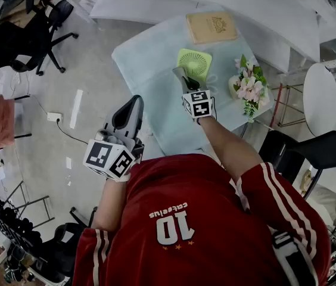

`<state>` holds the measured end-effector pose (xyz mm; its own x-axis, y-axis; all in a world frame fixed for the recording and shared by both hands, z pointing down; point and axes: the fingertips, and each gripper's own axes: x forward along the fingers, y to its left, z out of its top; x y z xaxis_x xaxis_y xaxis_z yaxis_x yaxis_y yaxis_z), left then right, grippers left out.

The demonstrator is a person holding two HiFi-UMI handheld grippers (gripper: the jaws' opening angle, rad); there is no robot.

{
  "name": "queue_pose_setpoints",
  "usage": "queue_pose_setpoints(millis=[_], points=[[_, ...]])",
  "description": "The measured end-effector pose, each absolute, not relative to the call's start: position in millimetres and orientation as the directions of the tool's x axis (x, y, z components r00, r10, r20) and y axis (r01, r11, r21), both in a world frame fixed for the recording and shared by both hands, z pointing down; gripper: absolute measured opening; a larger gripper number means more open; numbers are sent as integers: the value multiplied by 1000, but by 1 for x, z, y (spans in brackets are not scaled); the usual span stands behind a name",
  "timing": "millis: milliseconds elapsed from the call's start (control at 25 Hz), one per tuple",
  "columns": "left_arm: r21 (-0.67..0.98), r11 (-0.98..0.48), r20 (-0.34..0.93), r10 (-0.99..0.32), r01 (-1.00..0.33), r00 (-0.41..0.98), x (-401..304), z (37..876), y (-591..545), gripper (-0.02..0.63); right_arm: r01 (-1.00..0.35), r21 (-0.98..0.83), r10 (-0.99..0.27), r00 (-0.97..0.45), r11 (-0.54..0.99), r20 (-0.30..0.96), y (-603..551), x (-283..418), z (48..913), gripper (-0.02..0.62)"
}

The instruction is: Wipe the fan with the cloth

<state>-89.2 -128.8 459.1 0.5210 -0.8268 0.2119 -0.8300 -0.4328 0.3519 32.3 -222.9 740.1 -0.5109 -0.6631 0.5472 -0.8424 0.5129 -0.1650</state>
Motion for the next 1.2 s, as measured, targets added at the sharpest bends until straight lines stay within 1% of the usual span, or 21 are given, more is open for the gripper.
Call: queue_pose_setpoints(millis=[440, 1200], points=[[349, -375, 233, -853, -859, 467, -99, 464, -124, 2, -805, -149, -619, -546, 575, 564, -228, 17, 751, 8], [343, -365, 248, -853, -865, 458, -95, 462, -125, 2, -820, -156, -619, -526, 551, 583, -232, 28, 759, 8]])
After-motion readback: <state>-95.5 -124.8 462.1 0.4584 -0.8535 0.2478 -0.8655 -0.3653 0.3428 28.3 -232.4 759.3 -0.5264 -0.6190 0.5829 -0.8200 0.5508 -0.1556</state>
